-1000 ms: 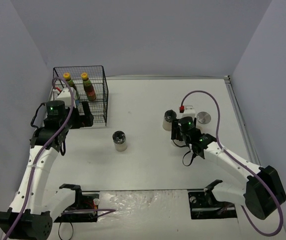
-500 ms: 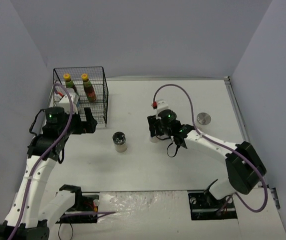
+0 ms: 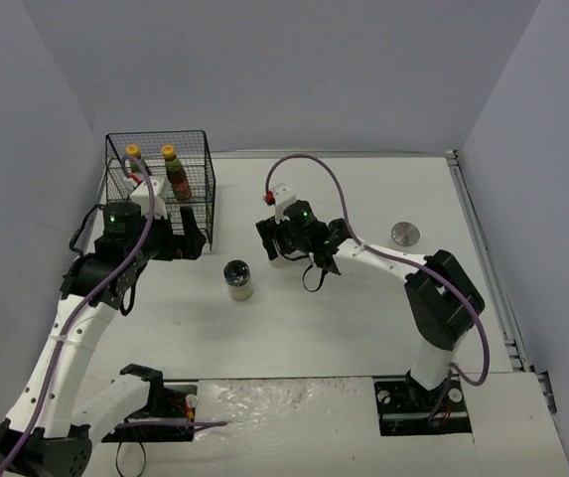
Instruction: Organize the condiment bottles
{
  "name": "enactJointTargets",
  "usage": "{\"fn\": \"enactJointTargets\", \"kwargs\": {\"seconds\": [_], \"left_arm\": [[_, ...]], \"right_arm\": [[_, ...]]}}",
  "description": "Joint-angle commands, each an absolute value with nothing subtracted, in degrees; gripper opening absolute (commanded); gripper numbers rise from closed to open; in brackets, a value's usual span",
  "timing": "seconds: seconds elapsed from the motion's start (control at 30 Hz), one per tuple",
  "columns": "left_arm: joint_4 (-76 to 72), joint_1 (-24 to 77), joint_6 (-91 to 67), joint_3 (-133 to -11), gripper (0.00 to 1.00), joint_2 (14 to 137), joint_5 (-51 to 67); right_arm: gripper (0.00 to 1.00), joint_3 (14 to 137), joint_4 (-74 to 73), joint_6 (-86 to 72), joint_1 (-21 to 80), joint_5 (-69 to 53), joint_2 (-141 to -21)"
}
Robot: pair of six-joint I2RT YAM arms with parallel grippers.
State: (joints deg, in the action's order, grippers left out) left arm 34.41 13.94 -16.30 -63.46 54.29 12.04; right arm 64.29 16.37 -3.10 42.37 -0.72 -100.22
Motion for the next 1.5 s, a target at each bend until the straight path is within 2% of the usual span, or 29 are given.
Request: {"fn": "enactJointTargets", "kwargs": {"seconds": [0.0, 0.1, 0.47, 0.67, 0.83, 1.2, 1.3, 1.4, 1.43, 1.47], "left_arm": [[30.88, 18.0, -17.66, -68.83, 0.97, 58.13, 9.21], [29.75, 21.34, -17.75, -71.33, 0.97, 62.13, 7.01], [27.16, 32.49, -15.82, -83.29, 0.97, 81.45, -0.53], [27.36, 35.77, -14.59, -88.53, 0.97, 91.8, -1.18], [27.76, 37.04, -14.17, -90.95, 0.97, 97.56, -1.07], [28.09, 37.18, -14.26, -92.46, 0.96, 102.77, -1.58], [27.06, 37.18, -14.49, -92.38, 0.87, 102.59, -1.42], [26.26, 37.26, -14.79, -92.37, 0.73, 102.22, -0.52], [26.11, 37.27, -14.98, -92.37, 0.65, 102.18, -0.43], [26.12, 37.27, -15.23, -92.39, 0.51, 101.94, -0.33]], "right_arm": [[0.9, 64.37, 17.18, -2.13, 42.63, -1.66, -92.82], [1.0, 63.58, 12.85, -1.58, 42.54, -0.04, -86.45], [1.0, 50.97, -3.66, -10.29, 41.6, 19.84, -61.54], [1.0, 44.71, -5.76, -14.04, 41.22, 24.42, -46.89], [1.0, 42.96, -5.96, -14.08, 40.97, 25.73, -43.15], [1.0, 42.34, -5.98, -14.24, 40.87, 25.05, -44.36], [1.0, 42.2, -5.9, -14.16, 40.95, 25.13, -44.38], [1.0, 41.91, -5.89, -14.15, 40.87, 25.05, -44.37], [1.0, 41.82, -5.9, -14.15, 40.87, 25.05, -44.26], [1.0, 41.74, -5.96, -14.15, 40.88, 25.05, -44.01]]}}
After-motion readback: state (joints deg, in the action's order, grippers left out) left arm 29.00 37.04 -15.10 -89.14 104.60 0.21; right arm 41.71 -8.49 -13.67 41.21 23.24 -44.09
